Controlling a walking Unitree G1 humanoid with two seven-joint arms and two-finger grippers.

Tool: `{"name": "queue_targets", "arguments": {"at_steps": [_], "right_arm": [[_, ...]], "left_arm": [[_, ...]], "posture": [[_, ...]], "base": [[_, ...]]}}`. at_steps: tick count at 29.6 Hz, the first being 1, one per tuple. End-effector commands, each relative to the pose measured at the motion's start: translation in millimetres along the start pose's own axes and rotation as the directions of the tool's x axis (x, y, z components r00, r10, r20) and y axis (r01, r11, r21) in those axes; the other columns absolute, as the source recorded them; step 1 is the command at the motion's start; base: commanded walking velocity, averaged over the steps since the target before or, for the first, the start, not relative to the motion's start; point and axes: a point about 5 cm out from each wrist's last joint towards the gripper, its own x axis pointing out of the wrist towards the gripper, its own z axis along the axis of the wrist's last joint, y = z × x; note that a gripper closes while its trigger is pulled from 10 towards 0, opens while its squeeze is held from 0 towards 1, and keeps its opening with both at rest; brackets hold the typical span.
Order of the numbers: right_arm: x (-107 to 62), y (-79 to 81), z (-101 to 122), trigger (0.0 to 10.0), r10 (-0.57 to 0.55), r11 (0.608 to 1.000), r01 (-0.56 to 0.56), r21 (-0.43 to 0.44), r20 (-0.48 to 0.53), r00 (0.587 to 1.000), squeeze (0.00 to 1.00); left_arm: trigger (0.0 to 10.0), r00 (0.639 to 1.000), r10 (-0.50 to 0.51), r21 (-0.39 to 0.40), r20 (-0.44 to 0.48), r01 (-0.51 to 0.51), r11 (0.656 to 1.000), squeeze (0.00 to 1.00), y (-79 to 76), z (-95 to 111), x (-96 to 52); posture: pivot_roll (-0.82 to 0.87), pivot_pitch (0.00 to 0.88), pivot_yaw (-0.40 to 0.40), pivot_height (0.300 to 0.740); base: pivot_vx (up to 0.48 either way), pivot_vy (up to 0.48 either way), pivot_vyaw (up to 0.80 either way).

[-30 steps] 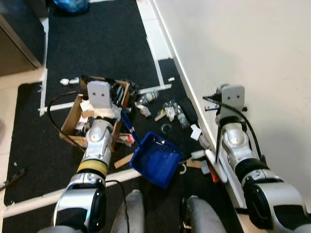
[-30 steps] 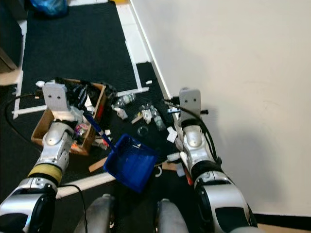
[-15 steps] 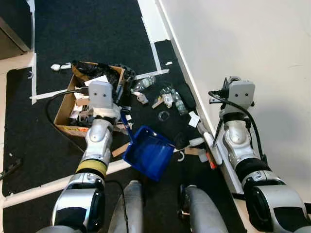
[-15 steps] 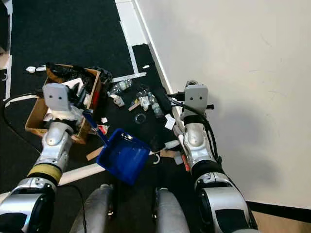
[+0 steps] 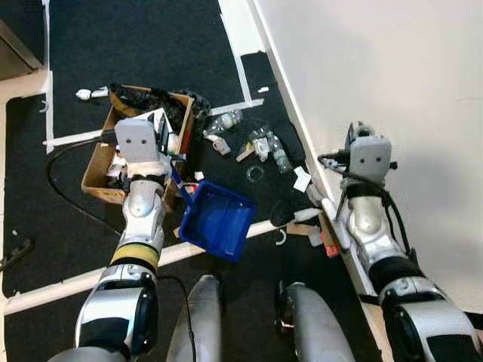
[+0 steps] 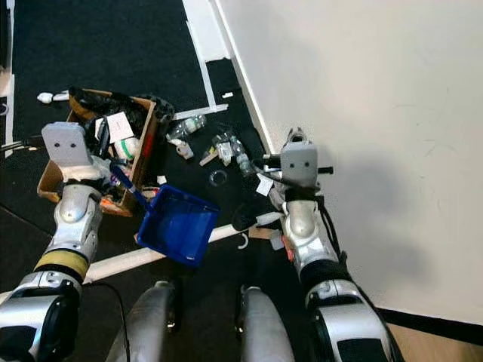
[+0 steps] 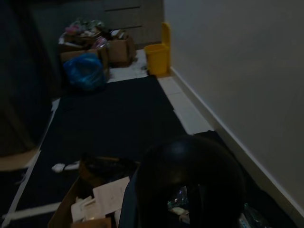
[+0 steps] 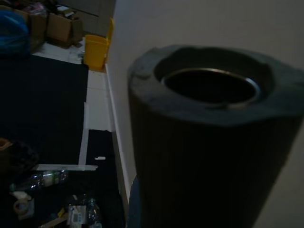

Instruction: Sweep floor

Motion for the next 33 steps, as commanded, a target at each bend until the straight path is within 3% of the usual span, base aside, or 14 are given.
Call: {"name": "queue_targets", "arguments": {"at_steps": [1, 10, 14, 15, 16, 18, 24, 33], "right_arm": [[-5.4, -0.7, 0, 10.0, 0.015, 0.999, -0.014, -0.041, 0.025, 1.0, 0.0], [-12.9, 6.2, 1, 10.0, 0.014, 0.999, -0.013, -0.036, 0.03, 0.999, 0.0], [-13.6, 10.9, 2, 10.0, -0.016, 1.0, 0.016, 0.012, 0.016, 1.0, 0.0], [-10.5, 16.7, 6, 10.0, -0.04, 0.996, 0.039, 0.081, 0.004, 0.999, 0.0], [-10.5, 16.7, 6, 10.0, -0.04, 0.996, 0.039, 0.081, 0.004, 0.999, 0.0], [-8.1, 23.3, 9, 10.0, -0.056, 0.985, 0.058, 0.163, -0.018, 0.998, 0.0], [-7.3, 35.8, 14, 10.0, -0.042, 0.966, 0.05, 0.252, -0.035, 0.998, 0.0], [-7.5, 50.5, 22, 10.0, -0.118, 0.872, 0.165, 0.462, -0.128, 0.985, 0.0]], "left_arm": [[10.0, 1.0, 0.0, -0.021, -0.027, 0.0, 1.0, 0.0, -7.0, -11, -10.9], [10.0, 1.0, -0.018, -0.036, -0.02, 0.017, 0.999, 0.0, -15.4, -13, -15.8], [10.0, 0.999, -0.036, -0.049, -0.024, 0.035, 0.998, 0.0, -19.5, -14, -16.2], [10.0, 0.999, -0.037, -0.052, -0.022, 0.035, 0.998, 0.0, -19.6, -14, -15.8], [10.0, 0.999, -0.037, -0.052, -0.022, 0.035, 0.998, 0.0, -19.6, -14, -15.8], [10.0, 0.999, -0.036, -0.052, -0.019, 0.035, 0.998, 0.0, -19.4, -13, -15.8], [10.0, 0.999, -0.034, -0.052, -0.016, 0.033, 0.998, 0.0, -18.6, -13, -16.1], [10.0, 1.0, -0.029, -0.053, -0.012, 0.028, 0.998, 0.0, -17.2, -13, -17.5]], "posture": [[0.01, 0.321, -0.075, 0.74], [-0.01, 0.368, -0.083, 0.74], [-0.01, 0.374, -0.081, 0.74], [0.0, 0.37, -0.076, 0.74], [0.0, 0.37, -0.076, 0.74], [0.0, 0.367, -0.075, 0.74], [0.01, 0.362, -0.073, 0.74], [0.02, 0.357, -0.062, 0.74]], "base": [[0.0, 0.0, 0.0], [0.0, 0.0, 0.0], [0.0, 0.0, 0.0], [0.0, 0.0, 0.0], [0.0, 0.0, 0.0], [0.0, 0.0, 0.0], [0.0, 0.0, 0.0], [0.0, 0.0, 0.0]]}}
